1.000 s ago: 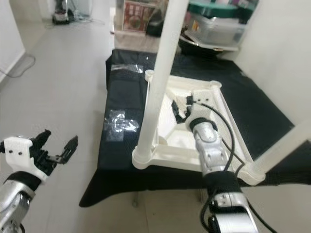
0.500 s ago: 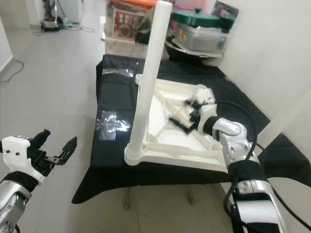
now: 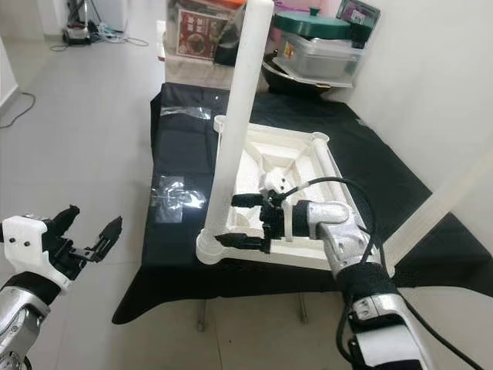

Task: Building children table

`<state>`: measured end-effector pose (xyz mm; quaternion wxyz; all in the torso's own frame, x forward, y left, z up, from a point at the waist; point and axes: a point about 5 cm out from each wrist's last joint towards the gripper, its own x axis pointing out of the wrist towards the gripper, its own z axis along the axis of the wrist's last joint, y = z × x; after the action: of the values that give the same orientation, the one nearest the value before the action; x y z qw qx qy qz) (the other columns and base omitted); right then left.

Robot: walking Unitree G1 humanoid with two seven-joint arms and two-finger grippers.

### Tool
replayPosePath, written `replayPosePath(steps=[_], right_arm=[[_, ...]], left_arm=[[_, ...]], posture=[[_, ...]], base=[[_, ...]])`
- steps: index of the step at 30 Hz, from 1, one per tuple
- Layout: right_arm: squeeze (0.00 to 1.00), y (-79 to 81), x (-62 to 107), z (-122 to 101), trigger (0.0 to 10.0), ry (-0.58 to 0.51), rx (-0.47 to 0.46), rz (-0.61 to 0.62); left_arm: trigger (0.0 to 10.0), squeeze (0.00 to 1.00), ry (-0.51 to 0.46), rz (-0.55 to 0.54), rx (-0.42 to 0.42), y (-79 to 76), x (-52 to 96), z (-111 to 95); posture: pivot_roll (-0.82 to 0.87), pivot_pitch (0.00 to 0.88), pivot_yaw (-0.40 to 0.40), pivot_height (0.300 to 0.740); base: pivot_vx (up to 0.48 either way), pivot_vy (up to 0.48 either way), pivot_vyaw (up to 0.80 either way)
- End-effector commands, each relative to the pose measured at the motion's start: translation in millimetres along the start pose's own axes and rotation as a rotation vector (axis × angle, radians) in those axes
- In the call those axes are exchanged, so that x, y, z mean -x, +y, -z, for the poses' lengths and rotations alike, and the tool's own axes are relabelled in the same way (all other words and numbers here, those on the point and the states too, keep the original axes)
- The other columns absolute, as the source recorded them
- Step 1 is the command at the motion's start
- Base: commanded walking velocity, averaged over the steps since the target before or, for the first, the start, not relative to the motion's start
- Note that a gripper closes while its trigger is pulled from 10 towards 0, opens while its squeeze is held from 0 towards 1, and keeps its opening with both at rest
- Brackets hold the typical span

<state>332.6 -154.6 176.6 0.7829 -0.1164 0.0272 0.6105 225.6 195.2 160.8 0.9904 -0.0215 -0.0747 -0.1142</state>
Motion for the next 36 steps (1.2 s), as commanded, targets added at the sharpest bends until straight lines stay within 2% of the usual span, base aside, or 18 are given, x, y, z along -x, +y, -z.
replayPosePath(steps=[1,7,10,11,13,14,15,16,17,18,20,22,28,31,32,33,34,36], right_arm=[[0.0,0.9,-0.2,-2,10.0,-0.028,-0.017,-0.021],[0.0,9.6,-19.2,1,10.0,-0.114,-0.065,-0.017],[0.0,9.6,-19.2,1,10.0,-0.114,-0.065,-0.017],[0.0,6.8,-27.1,3,5.8,-0.141,-0.091,0.064],[0.0,6.8,-27.1,3,5.8,-0.141,-0.091,0.064],[0.0,5.5,-32.4,9,0.0,-0.147,-0.115,0.142],[0.0,5.5,-32.4,9,0.0,-0.147,-0.115,0.142],[0.0,2.4,-35.7,17,0.0,-0.14,-0.153,0.261],[0.0,2.4,-35.7,17,0.0,-0.14,-0.153,0.261],[0.0,0.3,-38.5,24,0.0,-0.126,-0.19,0.369],[0.0,0.3,-38.5,24,0.0,-0.126,-0.19,0.369],[0.0,-1.0,-41.0,32,0.0,-0.113,-0.23,0.478],[0.0,-0.2,-42.5,35,0.0,-0.112,-0.241,0.513],[0.0,-1.4,-41.3,40,0.0,-0.096,-0.265,0.581],[0.0,-7.3,-34.2,48,0.0,-0.053,-0.305,0.733],[0.0,-7.3,-34.2,48,0.0,-0.053,-0.305,0.733],[0.0,-16.0,-16.3,57,0.0,0.023,-0.336,1.0],[0.0,-16.0,-16.3,57,0.0,0.023,-0.336,1.0]], left_arm=[[10.0,0.0,0.007,0.016,0.003,-2.2,-1.2,2],[10.0,0.0,0.005,0.015,0.003,-2.2,-1.3,2],[10.0,0.0,0.005,0.015,0.003,-2.2,-1.3,2],[10.0,0.0,0.005,0.015,0.004,-2.4,-1.4,2],[10.0,0.0,0.005,0.015,0.004,-2.4,-1.4,2],[10.0,0.0,0.005,0.016,0.005,-2.6,-1.3,2],[10.0,0.0,0.005,0.016,0.005,-2.6,-1.3,2],[10.0,0.0,0.004,0.016,0.006,-2.9,-1.2,2],[10.0,0.0,0.004,0.016,0.006,-2.9,-1.2,2],[10.0,0.0,0.003,0.017,0.007,-3.0,-1.3,2],[10.0,0.0,0.003,0.017,0.007,-3.0,-1.3,2],[10.0,0.0,0.002,0.019,0.009,-3.2,-1.6,1],[10.0,0.0,0.002,0.019,0.009,-3.3,-1.8,1],[10.0,0.0,0.002,0.02,0.009,-3.4,-1.9,2],[10.0,0.0,0.002,0.019,0.009,-3.5,-1.9,2],[10.0,0.0,0.002,0.019,0.009,-3.5,-1.9,2],[10.0,0.0,0.002,0.018,0.009,-3.4,-1.5,2],[10.0,0.0,0.002,0.018,0.009,-3.4,-1.5,2]], posture=[[0.13,0.0,-0.169,0.74],[0.14,0.0,-0.172,0.74],[0.14,0.0,-0.172,0.74],[0.14,0.0,-0.174,0.74],[0.14,0.0,-0.174,0.74],[0.14,0.0,-0.174,0.74],[0.14,0.0,-0.174,0.74],[0.14,0.0,-0.172,0.74],[0.14,0.0,-0.172,0.74],[0.14,0.0,-0.172,0.74],[0.14,0.0,-0.172,0.74],[0.13,0.0,-0.173,0.74],[0.13,0.0,-0.173,0.74],[0.14,0.0,-0.176,0.74],[0.14,0.0,-0.176,0.74],[0.14,0.0,-0.176,0.74],[0.13,0.0,-0.177,0.74],[0.13,0.0,-0.177,0.74]], base=[[0.0,0.0,0.0],[0.0,0.0,0.0],[0.0,0.0,0.0],[0.0,0.0,0.0],[0.0,0.0,0.0],[0.0,0.0,0.0],[0.0,0.0,0.0],[0.0,0.0,0.0],[0.0,0.0,0.0],[0.0,0.0,0.0],[0.0,0.0,0.0],[0.0,0.0,0.0],[0.0,0.0,0.0],[0.0,0.0,0.0],[0.0,0.0,0.0],[0.0,0.0,0.0],[0.0,0.0,0.0],[0.0,0.0,0.0]])
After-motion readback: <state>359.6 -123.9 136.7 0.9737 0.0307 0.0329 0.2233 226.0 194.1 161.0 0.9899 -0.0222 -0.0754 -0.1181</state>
